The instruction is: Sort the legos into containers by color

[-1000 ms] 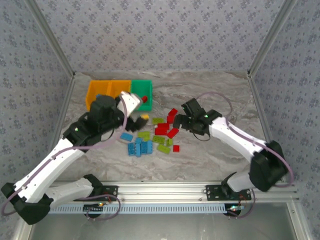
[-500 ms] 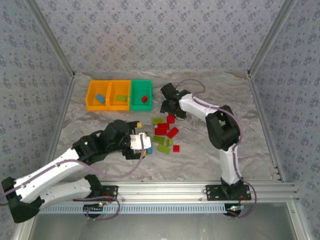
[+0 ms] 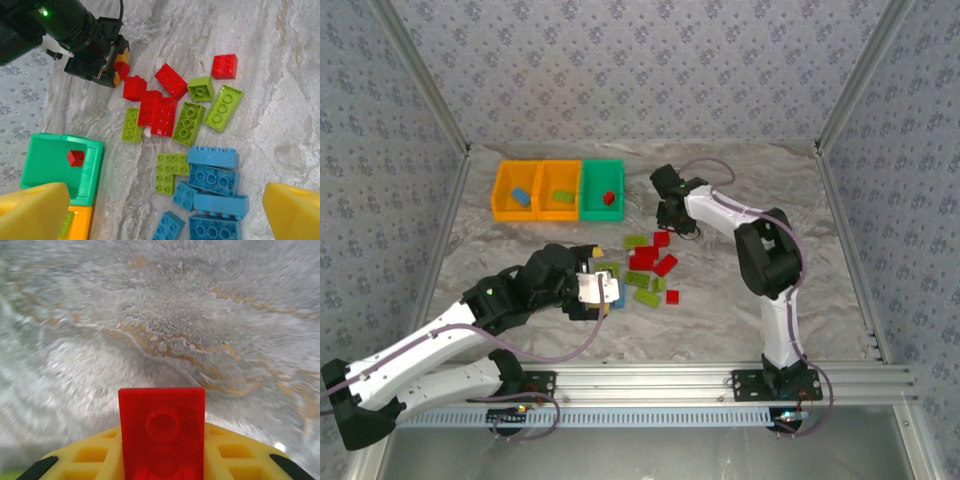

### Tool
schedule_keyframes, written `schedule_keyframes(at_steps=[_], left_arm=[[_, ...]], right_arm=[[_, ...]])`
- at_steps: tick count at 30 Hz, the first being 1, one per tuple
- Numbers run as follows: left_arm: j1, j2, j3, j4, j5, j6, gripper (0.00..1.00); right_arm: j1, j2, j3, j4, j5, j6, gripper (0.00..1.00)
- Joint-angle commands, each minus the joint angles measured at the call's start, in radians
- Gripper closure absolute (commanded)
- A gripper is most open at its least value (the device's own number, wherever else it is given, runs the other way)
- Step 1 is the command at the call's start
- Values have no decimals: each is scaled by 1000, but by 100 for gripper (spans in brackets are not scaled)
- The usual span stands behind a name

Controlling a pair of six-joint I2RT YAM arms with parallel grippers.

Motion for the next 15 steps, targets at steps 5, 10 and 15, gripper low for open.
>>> schedule_keyframes(at_steps=[5,10,15], left_arm=[[162,-9,118,130,-77,-293,1],[366,-26,121,230,-58,-434,1],[482,-24,72,308,-43,-479,1]], right_arm=[[195,-281,-52,146,-21,-280,75],[253,-175,52,226,-73,-347,75],[251,93,342,167,-17,-390,73]])
